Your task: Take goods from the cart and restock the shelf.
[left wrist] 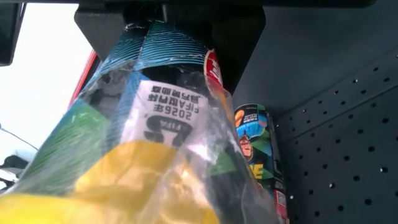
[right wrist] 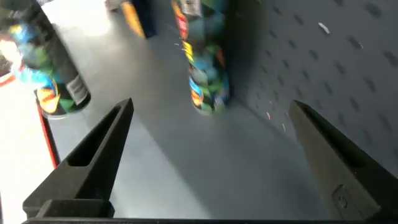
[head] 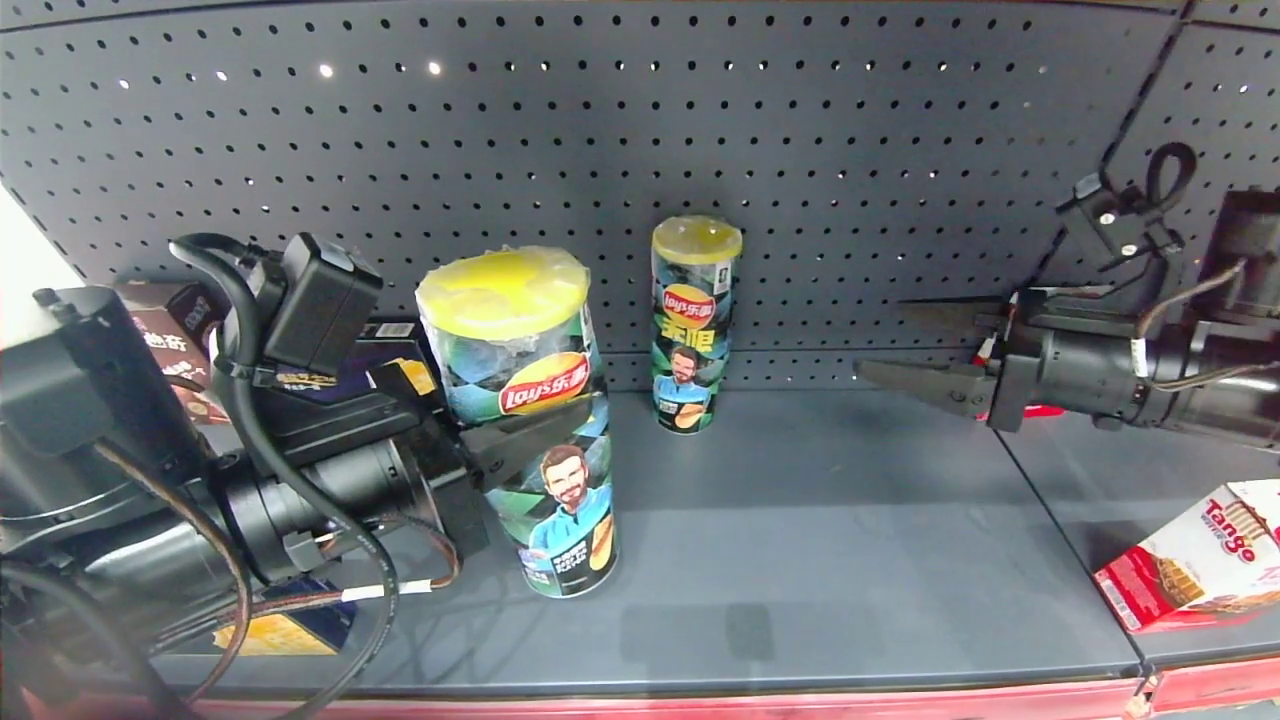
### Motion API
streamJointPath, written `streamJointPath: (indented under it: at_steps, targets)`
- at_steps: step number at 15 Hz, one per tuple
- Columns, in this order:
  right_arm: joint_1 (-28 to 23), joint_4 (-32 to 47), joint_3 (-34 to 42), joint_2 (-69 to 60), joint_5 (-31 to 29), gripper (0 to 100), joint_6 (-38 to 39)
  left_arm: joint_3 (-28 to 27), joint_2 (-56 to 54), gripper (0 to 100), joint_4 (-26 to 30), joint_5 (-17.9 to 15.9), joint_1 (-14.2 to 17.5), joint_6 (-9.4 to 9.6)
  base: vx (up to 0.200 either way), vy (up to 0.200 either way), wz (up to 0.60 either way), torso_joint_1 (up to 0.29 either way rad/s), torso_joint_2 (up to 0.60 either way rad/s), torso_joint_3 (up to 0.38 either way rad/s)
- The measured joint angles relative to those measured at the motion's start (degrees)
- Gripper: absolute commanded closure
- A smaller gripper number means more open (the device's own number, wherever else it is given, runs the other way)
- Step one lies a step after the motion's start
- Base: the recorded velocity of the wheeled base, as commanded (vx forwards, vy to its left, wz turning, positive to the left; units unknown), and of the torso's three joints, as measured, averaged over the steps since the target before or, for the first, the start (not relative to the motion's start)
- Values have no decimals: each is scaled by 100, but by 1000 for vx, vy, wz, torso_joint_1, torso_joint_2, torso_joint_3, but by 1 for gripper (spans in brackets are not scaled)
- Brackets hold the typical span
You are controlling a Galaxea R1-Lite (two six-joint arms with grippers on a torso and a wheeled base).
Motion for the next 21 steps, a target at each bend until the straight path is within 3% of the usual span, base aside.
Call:
streamJointPath:
  at_steps: [3, 5, 21]
  targets:
    - [-35, -211, -798, 772, 1168, 0, -333, -2, -17, 100, -2, -5, 33, 0, 0, 0, 0, 0, 0, 0]
    - [48, -490, -1223, 1202, 1554, 0, -363, -2, -26, 100, 0, -5, 37, -2, 0, 0, 0, 0, 0, 0]
    - [603, -583, -2910, 3324, 1437, 0, -87, -112, 0, 100, 0, -79, 358, -27, 0, 0, 0, 0, 0, 0]
